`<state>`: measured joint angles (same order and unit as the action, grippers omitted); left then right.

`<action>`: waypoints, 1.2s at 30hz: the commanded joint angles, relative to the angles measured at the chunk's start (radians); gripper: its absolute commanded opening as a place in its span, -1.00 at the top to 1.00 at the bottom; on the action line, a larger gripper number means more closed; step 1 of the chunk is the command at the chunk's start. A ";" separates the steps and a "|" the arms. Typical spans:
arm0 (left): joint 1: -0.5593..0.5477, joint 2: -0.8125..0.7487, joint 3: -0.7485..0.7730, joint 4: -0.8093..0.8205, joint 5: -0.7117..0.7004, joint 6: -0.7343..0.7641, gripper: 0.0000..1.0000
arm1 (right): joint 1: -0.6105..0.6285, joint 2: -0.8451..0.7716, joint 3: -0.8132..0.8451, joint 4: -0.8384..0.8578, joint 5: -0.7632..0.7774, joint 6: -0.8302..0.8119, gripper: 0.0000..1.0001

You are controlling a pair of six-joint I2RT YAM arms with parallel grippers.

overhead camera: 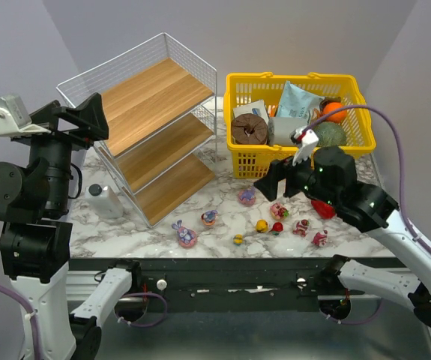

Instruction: Place and organize the plastic toys onto the shelf

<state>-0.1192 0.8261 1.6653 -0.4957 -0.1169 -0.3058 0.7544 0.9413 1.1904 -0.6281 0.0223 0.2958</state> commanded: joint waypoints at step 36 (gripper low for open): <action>-0.112 -0.099 -0.176 -0.046 -0.159 -0.142 -0.98 | 0.668 0.576 -0.295 -0.067 0.706 1.237 -0.32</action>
<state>-0.2131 0.7433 1.4887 -0.5194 -0.2237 -0.4740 1.4151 1.4887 0.9176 -0.7448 0.7113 1.4834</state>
